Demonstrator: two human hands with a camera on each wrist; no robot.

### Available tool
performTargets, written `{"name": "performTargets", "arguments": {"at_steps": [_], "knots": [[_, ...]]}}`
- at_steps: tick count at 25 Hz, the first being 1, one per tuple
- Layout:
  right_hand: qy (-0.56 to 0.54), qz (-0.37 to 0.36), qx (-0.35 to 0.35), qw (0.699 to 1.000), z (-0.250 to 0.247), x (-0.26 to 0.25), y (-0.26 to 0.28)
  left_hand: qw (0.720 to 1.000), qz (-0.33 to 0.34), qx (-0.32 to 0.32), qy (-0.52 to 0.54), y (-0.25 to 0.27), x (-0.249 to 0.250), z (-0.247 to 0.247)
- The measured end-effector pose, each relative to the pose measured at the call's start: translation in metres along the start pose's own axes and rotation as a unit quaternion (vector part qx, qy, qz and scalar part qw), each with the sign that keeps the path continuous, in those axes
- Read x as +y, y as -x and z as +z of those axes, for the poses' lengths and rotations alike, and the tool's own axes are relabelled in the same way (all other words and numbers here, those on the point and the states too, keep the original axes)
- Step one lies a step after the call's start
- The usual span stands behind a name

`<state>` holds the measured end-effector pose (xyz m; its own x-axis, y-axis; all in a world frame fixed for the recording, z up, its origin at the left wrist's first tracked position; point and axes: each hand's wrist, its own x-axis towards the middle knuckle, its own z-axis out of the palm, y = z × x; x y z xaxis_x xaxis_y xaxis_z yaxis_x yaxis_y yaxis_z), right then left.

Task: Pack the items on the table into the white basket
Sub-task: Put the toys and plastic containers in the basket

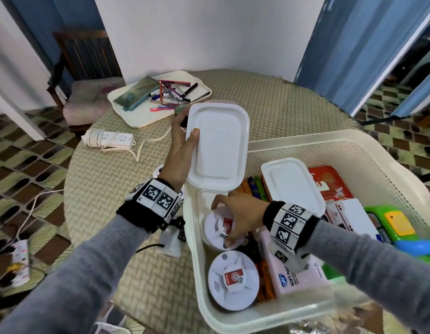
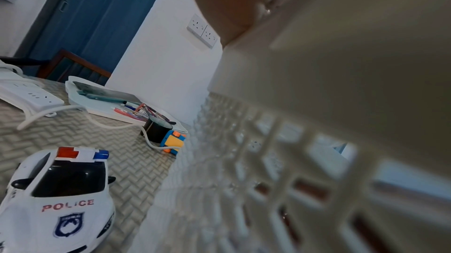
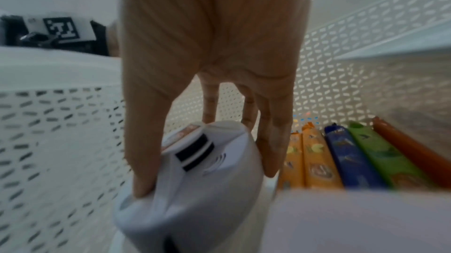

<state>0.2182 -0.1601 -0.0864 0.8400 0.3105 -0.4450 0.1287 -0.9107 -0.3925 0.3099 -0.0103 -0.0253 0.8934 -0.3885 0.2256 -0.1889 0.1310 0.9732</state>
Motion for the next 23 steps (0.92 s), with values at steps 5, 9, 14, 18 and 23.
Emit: {"name": "performTargets", "arguments": {"at_steps": [5, 9, 14, 18, 23], "knots": [[-0.104, -0.043, 0.128, 0.985, -0.009, 0.012, 0.006, 1.000, 0.016, -0.014, 0.006, -0.001, 0.000, 0.001], [-0.082, -0.064, 0.037, 0.994, -0.019, -0.005, 0.040, 1.000, 0.020, -0.021, -0.002, -0.003, -0.003, 0.000], [-0.033, -0.103, -0.085, 0.991, -0.007, -0.031, 0.067, 1.000, 0.010, -0.020, 0.004, -0.002, -0.003, 0.000], [-0.034, -0.111, -0.108, 0.987, -0.004, -0.038, 0.068, 0.999, 0.023, -0.027, 0.011, 0.000, -0.002, 0.000], [-0.036, -0.117, -0.106, 0.987, -0.001, -0.038, 0.071, 0.999, 0.023, -0.026, 0.009, 0.000, -0.003, 0.000]]}}
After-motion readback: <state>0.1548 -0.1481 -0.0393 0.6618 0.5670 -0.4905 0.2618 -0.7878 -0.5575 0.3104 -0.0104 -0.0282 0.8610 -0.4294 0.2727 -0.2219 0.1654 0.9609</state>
